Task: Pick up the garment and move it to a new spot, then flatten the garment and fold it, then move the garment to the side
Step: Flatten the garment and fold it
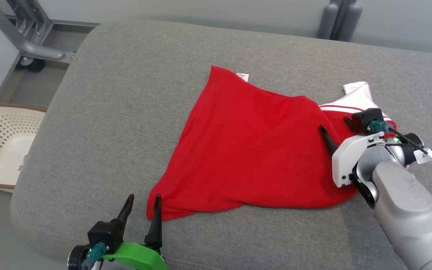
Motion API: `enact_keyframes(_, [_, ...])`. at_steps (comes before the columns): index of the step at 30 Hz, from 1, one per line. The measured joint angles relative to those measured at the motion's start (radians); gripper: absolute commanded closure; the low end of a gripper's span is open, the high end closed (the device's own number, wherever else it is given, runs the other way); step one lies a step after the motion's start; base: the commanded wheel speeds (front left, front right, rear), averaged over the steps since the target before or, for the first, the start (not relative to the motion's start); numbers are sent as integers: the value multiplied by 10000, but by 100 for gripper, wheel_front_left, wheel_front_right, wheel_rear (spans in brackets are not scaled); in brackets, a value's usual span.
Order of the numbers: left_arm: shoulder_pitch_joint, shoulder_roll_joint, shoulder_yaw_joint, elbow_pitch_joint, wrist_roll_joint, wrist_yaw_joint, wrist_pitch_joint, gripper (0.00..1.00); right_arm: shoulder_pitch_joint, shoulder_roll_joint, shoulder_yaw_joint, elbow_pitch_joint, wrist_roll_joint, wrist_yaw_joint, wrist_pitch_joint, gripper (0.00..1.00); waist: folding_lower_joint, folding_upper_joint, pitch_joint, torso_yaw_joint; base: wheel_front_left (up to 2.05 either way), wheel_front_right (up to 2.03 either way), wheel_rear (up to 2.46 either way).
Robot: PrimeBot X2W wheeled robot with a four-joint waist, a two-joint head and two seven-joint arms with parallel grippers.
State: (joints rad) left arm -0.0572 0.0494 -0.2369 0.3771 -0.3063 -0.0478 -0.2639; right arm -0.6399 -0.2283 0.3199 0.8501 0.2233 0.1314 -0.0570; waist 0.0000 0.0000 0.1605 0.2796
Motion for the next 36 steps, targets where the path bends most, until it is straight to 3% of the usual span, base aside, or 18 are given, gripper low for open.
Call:
enact_keyframes(2, [0,-2,-81,-48,-21,17,0,0,-137,-29,215,167,92,0,165,2,0,0,68,164,0,0,0])
enact_keyframes(5, [-4,0,-173,-132,-98,69,0,0,-308,-100,418,374,192,0,337,20,0,0,177,354,0,0,0])
enact_keyframes(6, [-8,0,-203,-165,-107,86,-2,0,-358,-134,464,464,226,0,431,31,0,0,218,401,0,0,0])
enact_keyframes(8, [-25,-2,-244,-217,-153,121,0,0,-425,-211,577,577,280,0,550,70,0,0,293,477,0,0,0])
enact_keyframes(9, [-42,0,-267,-244,-169,127,0,0,-436,-242,606,604,309,0,550,100,0,0,330,508,0,0,0])
enact_keyframes(17, [-275,2,-803,-600,-451,188,0,0,-1298,-838,665,230,219,0,-401,100,0,0,603,806,0,0,0])
enact_keyframes(27, [-500,-2,-2121,-627,-932,316,0,0,-3325,-1348,706,890,-869,0,-86,100,0,0,819,1841,0,0,0])
enact_keyframes(28, [-498,2,-2207,-617,-988,330,0,0,-3454,-1350,665,1066,-1007,0,-61,91,0,0,834,1992,0,0,0])
enact_keyframes(29, [-469,-2,-2224,-642,-1007,408,0,0,-3595,-1300,627,1264,-1110,0,-13,56,0,0,852,2144,0,0,0])
enact_keyframes(30, [-443,0,-2236,-690,-1049,460,0,0,-3743,-1204,640,1457,-1214,0,42,56,0,0,876,2278,0,0,0])
enact_keyframes(31, [-413,10,-2257,-748,-1053,497,0,0,-3891,-1060,685,1622,-1273,0,44,0,0,0,908,2398,0,0,0])
enact_keyframes(36, [-274,8,-2311,-899,-1150,704,0,0,-4531,-571,151,2230,-1308,2,-761,0,0,0,1193,2749,0,0,0])
